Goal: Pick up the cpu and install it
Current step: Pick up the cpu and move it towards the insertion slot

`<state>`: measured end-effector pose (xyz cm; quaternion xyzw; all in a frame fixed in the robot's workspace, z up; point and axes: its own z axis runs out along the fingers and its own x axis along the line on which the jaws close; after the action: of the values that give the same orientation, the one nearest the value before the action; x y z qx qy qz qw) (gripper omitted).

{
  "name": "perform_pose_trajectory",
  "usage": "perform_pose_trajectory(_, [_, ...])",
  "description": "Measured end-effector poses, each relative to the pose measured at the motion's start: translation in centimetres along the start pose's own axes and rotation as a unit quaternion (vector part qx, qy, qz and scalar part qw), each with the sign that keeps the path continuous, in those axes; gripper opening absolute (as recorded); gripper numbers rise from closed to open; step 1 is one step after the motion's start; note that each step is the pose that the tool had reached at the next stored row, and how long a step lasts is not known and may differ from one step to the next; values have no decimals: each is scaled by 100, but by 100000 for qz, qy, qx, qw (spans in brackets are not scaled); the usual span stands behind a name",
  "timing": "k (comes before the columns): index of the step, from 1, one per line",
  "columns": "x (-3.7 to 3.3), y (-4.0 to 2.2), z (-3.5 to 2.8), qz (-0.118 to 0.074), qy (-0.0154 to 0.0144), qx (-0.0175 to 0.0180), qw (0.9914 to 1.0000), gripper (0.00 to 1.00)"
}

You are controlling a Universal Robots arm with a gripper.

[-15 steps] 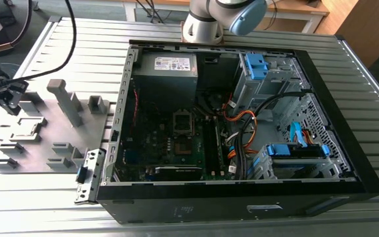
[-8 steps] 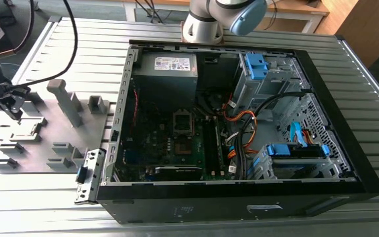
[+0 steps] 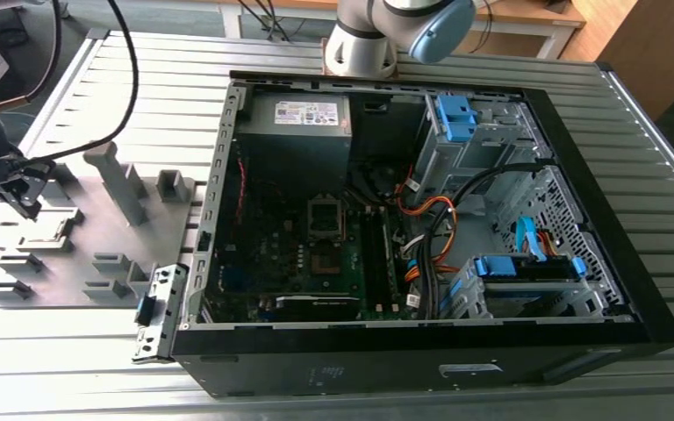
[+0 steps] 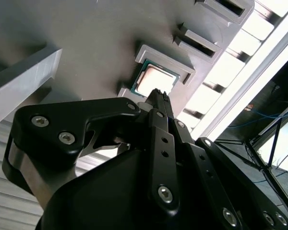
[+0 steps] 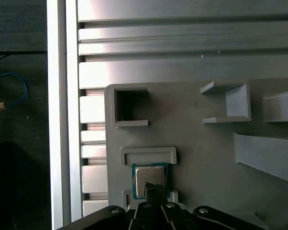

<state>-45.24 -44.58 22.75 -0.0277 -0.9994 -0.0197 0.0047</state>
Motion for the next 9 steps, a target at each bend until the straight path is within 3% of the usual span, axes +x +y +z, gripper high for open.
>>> perform_pose_trajectory(9, [0,0,5,-3,0,0,100000,11])
